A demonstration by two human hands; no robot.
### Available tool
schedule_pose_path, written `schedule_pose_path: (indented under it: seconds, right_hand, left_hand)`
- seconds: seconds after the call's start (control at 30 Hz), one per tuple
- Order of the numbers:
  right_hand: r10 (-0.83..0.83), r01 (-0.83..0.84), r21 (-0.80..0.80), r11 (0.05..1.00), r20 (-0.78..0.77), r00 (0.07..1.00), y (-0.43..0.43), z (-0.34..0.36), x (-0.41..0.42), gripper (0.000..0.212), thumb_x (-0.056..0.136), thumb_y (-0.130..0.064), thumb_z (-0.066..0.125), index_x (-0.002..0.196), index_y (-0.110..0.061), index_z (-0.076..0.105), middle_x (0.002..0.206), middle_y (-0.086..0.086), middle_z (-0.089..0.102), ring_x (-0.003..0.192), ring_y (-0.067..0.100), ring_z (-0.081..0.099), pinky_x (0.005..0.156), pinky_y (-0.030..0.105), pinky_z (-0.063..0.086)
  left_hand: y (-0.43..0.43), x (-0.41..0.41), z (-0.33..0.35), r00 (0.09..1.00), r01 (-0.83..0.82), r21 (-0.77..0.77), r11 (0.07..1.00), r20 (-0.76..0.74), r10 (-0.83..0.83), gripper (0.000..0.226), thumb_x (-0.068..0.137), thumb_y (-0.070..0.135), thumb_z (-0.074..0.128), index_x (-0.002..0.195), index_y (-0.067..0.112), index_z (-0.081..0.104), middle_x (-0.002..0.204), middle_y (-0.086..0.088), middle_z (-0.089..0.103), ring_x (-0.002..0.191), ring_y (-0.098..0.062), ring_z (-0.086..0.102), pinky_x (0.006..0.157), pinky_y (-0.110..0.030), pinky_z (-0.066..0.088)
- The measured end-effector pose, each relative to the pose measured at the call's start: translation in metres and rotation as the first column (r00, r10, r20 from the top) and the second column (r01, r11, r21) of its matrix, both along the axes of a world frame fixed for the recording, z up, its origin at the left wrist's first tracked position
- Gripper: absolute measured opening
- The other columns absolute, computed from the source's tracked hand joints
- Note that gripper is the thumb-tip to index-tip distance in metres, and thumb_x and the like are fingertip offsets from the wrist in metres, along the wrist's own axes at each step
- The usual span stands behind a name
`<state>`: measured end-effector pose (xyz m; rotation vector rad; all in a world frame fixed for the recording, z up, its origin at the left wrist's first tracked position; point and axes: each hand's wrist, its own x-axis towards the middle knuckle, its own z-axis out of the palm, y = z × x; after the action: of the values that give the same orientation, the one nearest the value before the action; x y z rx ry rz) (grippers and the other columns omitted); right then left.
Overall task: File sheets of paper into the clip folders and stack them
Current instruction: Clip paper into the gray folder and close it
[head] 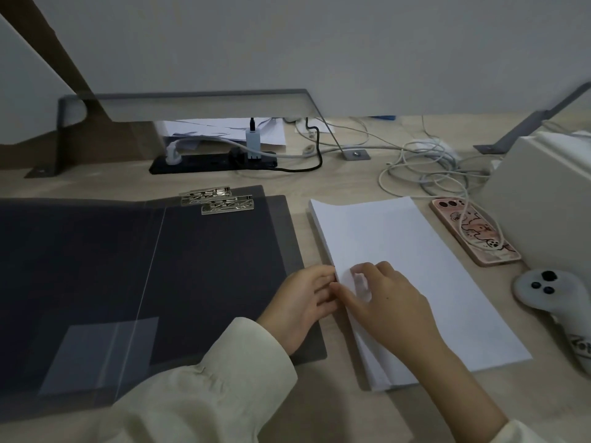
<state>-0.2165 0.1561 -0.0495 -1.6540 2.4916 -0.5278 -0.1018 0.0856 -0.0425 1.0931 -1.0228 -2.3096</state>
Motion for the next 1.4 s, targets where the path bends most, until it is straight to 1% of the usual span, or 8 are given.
schedule_pose_path:
  seconds: [0.13, 0.27, 0.43, 0.8, 1.07, 1.17, 1.3, 1.4]
  right_hand:
    - [0.006, -0.006, -0.023, 1.0, 0.022, 1.0, 0.0006, -0.0002, -0.0008, 0.05, 0.088, -0.057, 0.039, 0.13, -0.028, 0.043, 0.129, -0.004, 0.05, 0.107, 0.012, 0.053, 0.076, 0.019, 0.04]
    - [0.002, 0.0, -0.014, 1.0, 0.088, 0.996, 0.0008, 0.0023, -0.004, 0.046, 0.09, -0.052, 0.038, 0.129, -0.029, 0.046, 0.129, -0.003, 0.052, 0.106, 0.013, 0.055, 0.084, 0.024, 0.046]
    - [0.001, 0.0, -0.01, 1.0, 0.114, 0.994, 0.0016, 0.0033, -0.0027, 0.045, 0.091, -0.052, 0.038, 0.129, -0.029, 0.048, 0.129, -0.004, 0.052, 0.107, 0.012, 0.054, 0.085, 0.024, 0.046]
    - [-0.017, 0.017, 0.002, 1.0, 0.143, 0.99, 0.0003, 0.0015, -0.0046, 0.035, 0.096, -0.04, 0.036, 0.125, -0.027, 0.051, 0.125, -0.002, 0.053, 0.092, 0.008, 0.052, 0.077, 0.019, 0.04]
    - [-0.034, 0.036, -0.007, 0.999, 0.174, 0.984, 0.0005, -0.0023, -0.007, 0.033, 0.097, -0.033, 0.035, 0.121, -0.023, 0.054, 0.12, -0.001, 0.056, 0.087, 0.007, 0.048, 0.073, 0.021, 0.038]
    - [-0.032, 0.032, -0.001, 0.999, 0.175, 0.984, 0.0002, -0.0029, -0.0076, 0.033, 0.098, -0.033, 0.034, 0.121, -0.021, 0.054, 0.119, -0.001, 0.056, 0.087, 0.006, 0.047, 0.074, 0.02, 0.039]
    - [-0.04, 0.04, 0.007, 0.999, 0.186, 0.982, -0.0001, -0.0029, -0.0075, 0.033, 0.098, -0.03, 0.032, 0.12, -0.018, 0.055, 0.116, 0.0, 0.058, 0.086, 0.007, 0.048, 0.073, 0.02, 0.039]
    - [-0.047, 0.047, 0.004, 0.999, 0.189, 0.981, 0.0004, -0.0025, -0.0066, 0.034, 0.098, -0.03, 0.032, 0.12, -0.018, 0.055, 0.116, 0.0, 0.058, 0.085, 0.007, 0.048, 0.073, 0.019, 0.039]
  left_hand:
    - [0.0041, 0.0024, 0.0012, 0.999, -0.02, -0.011, 1.0, -0.044, 0.019, 0.025, 0.095, 0.017, 0.045, 0.117, 0.012, 0.055, 0.104, 0.0, 0.065, 0.098, -0.011, 0.061, 0.084, -0.026, 0.051]
    - [0.0037, 0.0016, 0.0024, 0.998, -0.016, -0.009, 1.0, -0.068, 0.015, 0.019, 0.094, 0.016, 0.046, 0.104, 0.013, 0.063, 0.095, 0.002, 0.07, 0.093, -0.009, 0.065, 0.08, -0.024, 0.054]
    - [0.0033, 0.0025, 0.0033, 0.997, -0.021, 0.002, 1.0, -0.073, 0.021, 0.032, 0.093, 0.016, 0.048, 0.122, 0.007, 0.057, 0.11, -0.004, 0.068, 0.102, -0.013, 0.064, 0.083, -0.024, 0.055]
    - [0.0034, 0.0022, 0.003, 0.997, -0.026, 0.004, 1.0, -0.073, 0.026, 0.035, 0.094, 0.016, 0.048, 0.126, 0.005, 0.054, 0.118, -0.009, 0.065, 0.104, -0.016, 0.064, 0.083, -0.025, 0.055]
    - [0.0018, 0.0025, 0.0002, 0.999, -0.034, -0.02, 0.999, -0.034, 0.034, 0.038, 0.093, 0.016, 0.049, 0.13, 0.005, 0.05, 0.125, -0.011, 0.06, 0.11, -0.018, 0.06, 0.09, -0.029, 0.052]
    - [0.003, 0.0026, 0.0004, 1.0, -0.025, -0.056, 0.998, -0.011, 0.024, 0.035, 0.093, 0.016, 0.049, 0.127, 0.005, 0.052, 0.122, -0.01, 0.062, 0.108, -0.017, 0.061, 0.088, -0.027, 0.053]
    - [0.0031, -0.0001, -0.003, 0.996, -0.008, -0.151, 0.989, 0.092, 0.022, 0.037, 0.092, 0.015, 0.05, 0.129, 0.006, 0.052, 0.131, -0.008, 0.056, 0.119, -0.018, 0.055, 0.102, -0.034, 0.046]
    - [0.0086, -0.0013, 0.0034, 0.985, 0.012, -0.255, 0.967, 0.168, 0.032, 0.025, 0.094, 0.017, 0.047, 0.118, 0.013, 0.055, 0.128, 0.001, 0.049, 0.121, -0.014, 0.047, 0.105, -0.029, 0.039]
